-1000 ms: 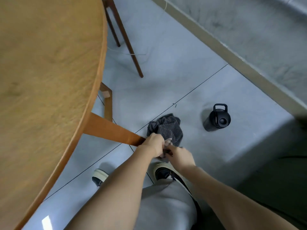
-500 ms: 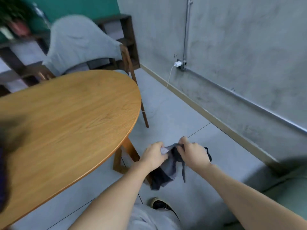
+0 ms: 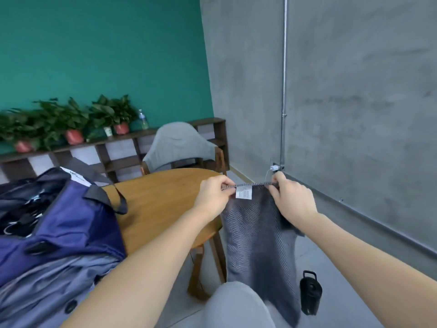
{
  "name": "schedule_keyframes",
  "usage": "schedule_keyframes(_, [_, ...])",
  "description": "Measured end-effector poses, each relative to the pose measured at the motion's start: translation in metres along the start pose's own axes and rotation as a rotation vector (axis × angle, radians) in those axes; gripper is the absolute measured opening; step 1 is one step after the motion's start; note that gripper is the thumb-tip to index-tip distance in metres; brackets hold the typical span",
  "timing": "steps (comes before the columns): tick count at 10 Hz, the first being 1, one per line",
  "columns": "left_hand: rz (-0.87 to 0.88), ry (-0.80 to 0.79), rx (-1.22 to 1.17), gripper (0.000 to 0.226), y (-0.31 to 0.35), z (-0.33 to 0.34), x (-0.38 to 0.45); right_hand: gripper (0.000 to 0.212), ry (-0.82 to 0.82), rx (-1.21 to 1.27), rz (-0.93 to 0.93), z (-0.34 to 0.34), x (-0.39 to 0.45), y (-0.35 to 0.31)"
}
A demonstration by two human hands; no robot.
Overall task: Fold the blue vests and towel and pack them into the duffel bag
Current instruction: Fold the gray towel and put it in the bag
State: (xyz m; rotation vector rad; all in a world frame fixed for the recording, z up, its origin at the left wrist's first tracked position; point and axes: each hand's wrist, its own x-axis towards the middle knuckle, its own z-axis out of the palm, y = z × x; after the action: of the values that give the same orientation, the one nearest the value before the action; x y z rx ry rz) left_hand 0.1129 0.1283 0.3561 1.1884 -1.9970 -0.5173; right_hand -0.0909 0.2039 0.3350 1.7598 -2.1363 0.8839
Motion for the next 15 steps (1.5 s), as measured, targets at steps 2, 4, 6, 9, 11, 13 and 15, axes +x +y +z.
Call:
schedule_keyframes(2, [0.094,0.158,-0.018,0.010,0.046,-0.103,0.001,0.020,0.207,-0.021,-0.158,-0.077,0.030,-0.063])
schedule_keyframes(4, [0.191,0.310,0.033,0.008,0.092,-0.193,-0.010,0.014,0.347,-0.072,-0.200,-0.144,0.050,-0.109])
schedule_keyframes(6, [0.266,0.415,0.134,0.009,0.126,-0.258,-0.028,0.022,0.279,-0.106,-0.086,-0.186,0.059,-0.140])
schedule_keyframes(9, [0.120,0.459,0.299,0.008,0.110,-0.290,-0.051,0.024,-0.160,0.353,0.095,-0.178,0.060,-0.147])
schedule_keyframes(11, [-0.051,0.461,0.402,0.012,0.089,-0.293,-0.053,0.016,-0.161,0.502,0.104,-0.160,0.062,-0.158])
schedule_keyframes(13, [-0.226,0.418,0.330,0.022,0.040,-0.281,-0.030,0.002,-0.105,0.317,-0.027,-0.097,0.103,-0.156])
schedule_keyframes(15, [-0.279,0.530,0.245,0.017,-0.028,-0.237,0.018,0.015,-0.079,0.245,-0.089,-0.041,0.127,-0.162])
